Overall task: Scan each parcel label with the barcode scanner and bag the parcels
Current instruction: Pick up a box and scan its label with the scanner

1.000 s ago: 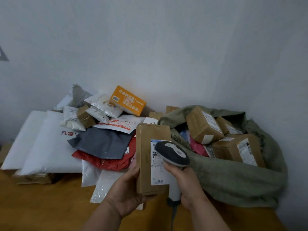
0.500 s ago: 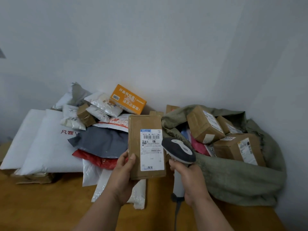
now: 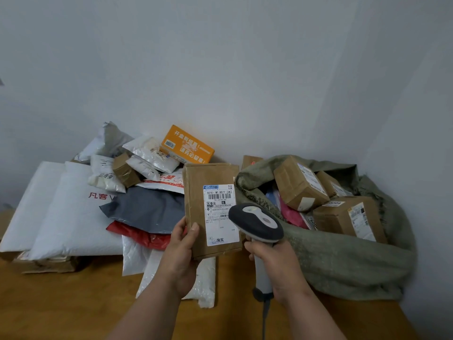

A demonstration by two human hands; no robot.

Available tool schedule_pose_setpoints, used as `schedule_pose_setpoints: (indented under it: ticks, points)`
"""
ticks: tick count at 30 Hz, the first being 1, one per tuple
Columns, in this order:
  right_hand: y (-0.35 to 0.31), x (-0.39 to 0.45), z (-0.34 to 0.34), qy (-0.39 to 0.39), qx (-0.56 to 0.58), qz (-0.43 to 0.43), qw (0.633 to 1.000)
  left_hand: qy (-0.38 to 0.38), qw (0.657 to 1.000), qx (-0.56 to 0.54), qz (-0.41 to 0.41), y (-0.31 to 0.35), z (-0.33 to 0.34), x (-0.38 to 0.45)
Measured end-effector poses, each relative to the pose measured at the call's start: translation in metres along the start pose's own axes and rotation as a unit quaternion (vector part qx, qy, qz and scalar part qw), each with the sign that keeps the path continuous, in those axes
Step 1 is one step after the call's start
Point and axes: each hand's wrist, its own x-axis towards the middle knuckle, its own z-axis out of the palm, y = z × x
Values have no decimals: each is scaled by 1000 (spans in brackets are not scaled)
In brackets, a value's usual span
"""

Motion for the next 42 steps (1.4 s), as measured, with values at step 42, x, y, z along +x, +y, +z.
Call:
schedule_pose_setpoints:
  ticks: [42]
  points:
    - [5,2,-38,65,10,42,997,-35,999,15,-32,-11,49,6]
